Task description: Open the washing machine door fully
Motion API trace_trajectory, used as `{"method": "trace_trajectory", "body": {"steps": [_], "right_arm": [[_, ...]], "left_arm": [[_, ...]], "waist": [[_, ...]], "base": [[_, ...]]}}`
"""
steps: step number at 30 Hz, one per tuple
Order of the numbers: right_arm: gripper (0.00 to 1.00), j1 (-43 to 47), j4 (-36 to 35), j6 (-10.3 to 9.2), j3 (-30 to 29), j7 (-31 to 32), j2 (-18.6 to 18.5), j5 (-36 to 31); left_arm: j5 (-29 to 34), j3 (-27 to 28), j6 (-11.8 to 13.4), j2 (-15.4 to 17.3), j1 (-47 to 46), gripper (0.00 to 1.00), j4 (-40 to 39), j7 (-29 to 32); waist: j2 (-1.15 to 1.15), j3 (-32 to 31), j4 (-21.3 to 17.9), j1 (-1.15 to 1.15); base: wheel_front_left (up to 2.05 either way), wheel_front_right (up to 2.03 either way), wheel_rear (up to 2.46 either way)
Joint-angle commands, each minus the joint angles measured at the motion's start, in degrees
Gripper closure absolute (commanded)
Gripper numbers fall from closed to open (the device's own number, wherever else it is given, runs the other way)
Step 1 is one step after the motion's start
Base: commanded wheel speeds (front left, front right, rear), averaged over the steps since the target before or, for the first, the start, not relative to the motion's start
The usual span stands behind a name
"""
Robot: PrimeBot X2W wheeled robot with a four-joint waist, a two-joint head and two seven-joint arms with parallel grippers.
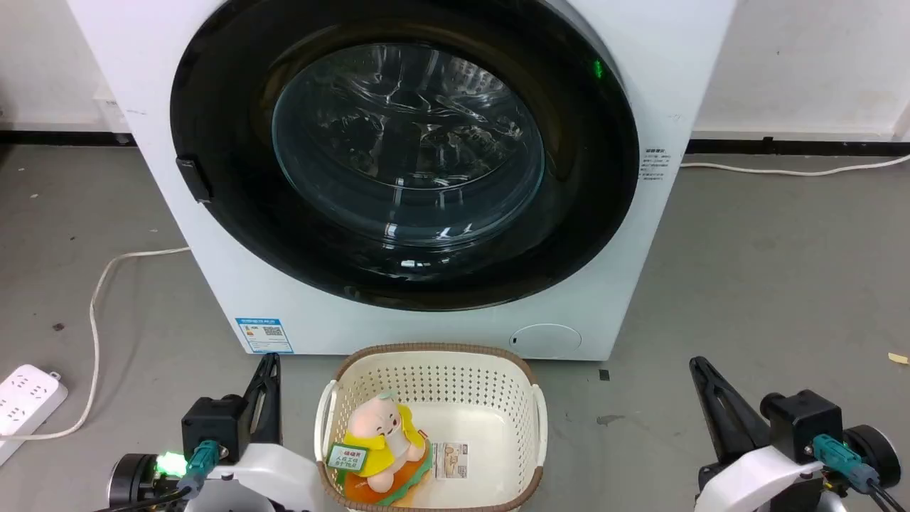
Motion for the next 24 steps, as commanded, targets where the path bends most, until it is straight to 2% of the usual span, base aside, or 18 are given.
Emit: {"method": "trace_trajectory", "body": {"steps": [1,24], "right_arm": [[1.0,-0.7,0.1,-0.04,0.0,0.0,0.3,-0.4],[1.0,-0.7,0.1,-0.04,0.0,0.0,0.3,-0.4]], "left_arm": [[0.2,0.0,-0.2,0.1,0.1,1.0,-0.2,0.0],[0.2,0.0,-0.2,0.1,0.1,1.0,-0.2,0.0]], "waist": [[0.0,0.0,0.0,0.0],[0.0,0.0,0.0,0.0]], "base": [[0.0,0.0,0.0],[0.0,0.0,0.0]]}}
